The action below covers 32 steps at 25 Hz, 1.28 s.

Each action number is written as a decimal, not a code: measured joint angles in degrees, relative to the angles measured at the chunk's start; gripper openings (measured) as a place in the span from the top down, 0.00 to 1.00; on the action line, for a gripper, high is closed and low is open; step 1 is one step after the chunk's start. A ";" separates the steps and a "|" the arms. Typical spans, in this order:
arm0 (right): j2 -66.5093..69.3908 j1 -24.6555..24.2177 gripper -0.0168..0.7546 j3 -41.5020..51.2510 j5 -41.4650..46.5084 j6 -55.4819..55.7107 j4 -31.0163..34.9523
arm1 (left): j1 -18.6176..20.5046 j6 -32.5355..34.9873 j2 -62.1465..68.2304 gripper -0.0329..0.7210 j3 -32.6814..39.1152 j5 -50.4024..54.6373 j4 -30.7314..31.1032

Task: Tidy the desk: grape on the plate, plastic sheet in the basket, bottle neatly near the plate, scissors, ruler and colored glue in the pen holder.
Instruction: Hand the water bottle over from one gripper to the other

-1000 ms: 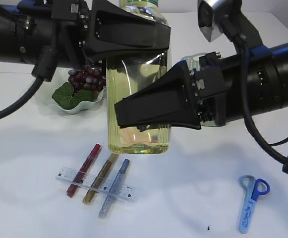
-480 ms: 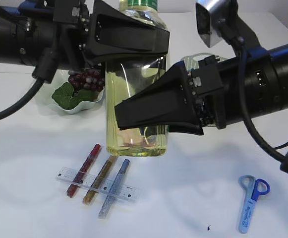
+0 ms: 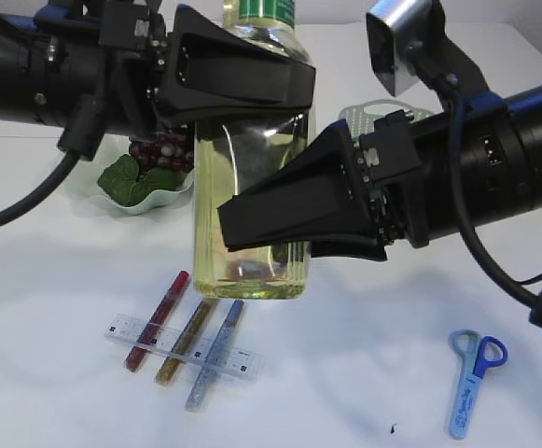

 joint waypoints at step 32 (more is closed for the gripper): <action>-0.11 0.00 0.16 0.00 2.32 15.65 -19.32 | 5.69 -1.85 0.11 0.34 0.00 -1.78 9.33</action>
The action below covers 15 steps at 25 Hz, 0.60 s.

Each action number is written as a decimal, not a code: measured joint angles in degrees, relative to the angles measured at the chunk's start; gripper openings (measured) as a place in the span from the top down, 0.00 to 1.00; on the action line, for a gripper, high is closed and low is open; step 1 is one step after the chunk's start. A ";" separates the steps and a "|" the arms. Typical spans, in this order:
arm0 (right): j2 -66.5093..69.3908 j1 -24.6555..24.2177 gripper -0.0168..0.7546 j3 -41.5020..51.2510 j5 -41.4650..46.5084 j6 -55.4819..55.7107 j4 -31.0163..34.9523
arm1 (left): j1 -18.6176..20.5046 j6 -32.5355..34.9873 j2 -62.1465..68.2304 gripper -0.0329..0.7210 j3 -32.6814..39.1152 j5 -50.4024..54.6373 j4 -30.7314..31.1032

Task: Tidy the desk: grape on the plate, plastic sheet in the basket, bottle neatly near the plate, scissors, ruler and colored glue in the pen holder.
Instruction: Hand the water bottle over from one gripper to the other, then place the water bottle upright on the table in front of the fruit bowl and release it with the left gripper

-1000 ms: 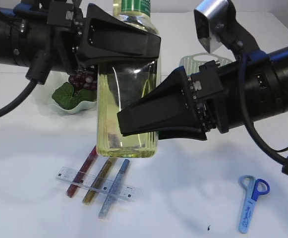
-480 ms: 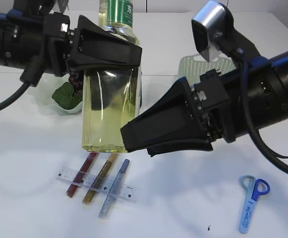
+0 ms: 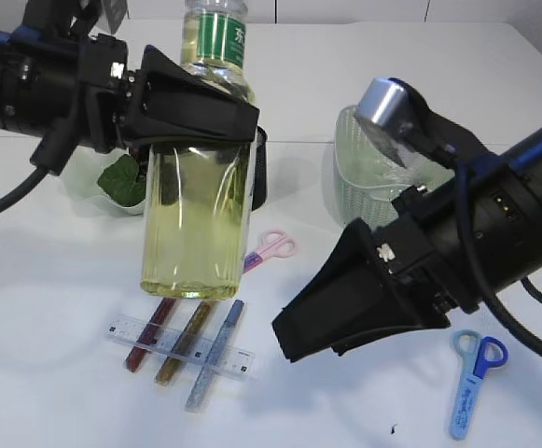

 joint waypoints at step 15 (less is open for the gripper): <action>0.00 0.00 0.21 -5.70 -2.10 14.88 -22.42 | 0.04 -4.93 0.00 0.34 -4.13 0.92 13.55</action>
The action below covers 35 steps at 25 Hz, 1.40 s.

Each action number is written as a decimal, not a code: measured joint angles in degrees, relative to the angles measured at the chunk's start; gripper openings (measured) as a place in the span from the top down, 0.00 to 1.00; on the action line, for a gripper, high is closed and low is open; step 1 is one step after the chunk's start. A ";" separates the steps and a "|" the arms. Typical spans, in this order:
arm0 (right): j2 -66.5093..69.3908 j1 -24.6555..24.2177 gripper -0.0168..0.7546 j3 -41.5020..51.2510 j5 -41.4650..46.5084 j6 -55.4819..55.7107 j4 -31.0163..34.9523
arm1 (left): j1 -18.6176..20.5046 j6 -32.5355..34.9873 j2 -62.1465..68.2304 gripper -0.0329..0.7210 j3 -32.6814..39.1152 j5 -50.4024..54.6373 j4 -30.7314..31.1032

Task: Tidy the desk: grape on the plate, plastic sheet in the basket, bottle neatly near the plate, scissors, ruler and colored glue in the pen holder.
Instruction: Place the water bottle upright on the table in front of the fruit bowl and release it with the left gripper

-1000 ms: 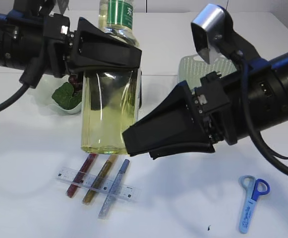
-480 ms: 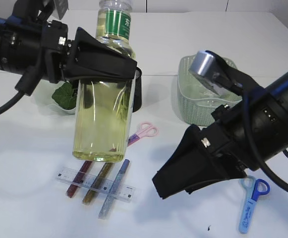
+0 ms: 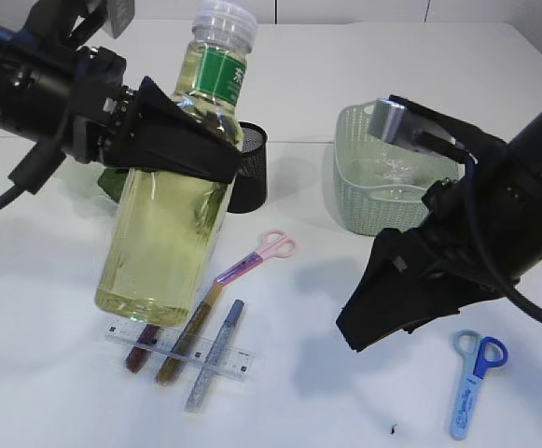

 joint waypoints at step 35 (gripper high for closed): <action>0.00 0.00 0.22 -2.30 1.93 17.03 -29.78 | 2.61 -56.28 0.00 0.34 -7.72 -0.06 59.22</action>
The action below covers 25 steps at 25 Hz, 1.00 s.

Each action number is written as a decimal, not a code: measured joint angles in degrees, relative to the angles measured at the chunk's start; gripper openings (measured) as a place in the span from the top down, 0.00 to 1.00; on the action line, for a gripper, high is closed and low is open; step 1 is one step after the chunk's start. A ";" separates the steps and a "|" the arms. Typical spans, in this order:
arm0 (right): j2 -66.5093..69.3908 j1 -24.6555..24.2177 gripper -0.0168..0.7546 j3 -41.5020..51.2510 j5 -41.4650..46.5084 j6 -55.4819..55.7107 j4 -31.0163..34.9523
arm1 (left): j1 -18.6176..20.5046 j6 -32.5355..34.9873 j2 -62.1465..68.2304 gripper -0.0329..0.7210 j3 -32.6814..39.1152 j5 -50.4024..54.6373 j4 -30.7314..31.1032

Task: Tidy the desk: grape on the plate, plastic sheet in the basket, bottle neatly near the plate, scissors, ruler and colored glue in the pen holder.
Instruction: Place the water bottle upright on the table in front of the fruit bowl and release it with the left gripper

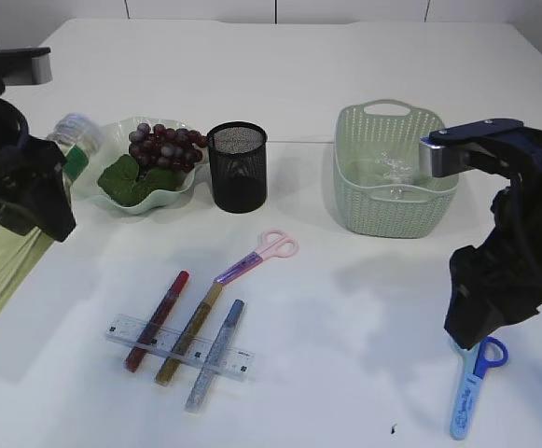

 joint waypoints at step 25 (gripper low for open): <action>0.00 0.00 0.52 0.00 -2.79 0.81 -5.43 | 0.00 -10.81 0.00 0.34 -0.11 -7.45 13.22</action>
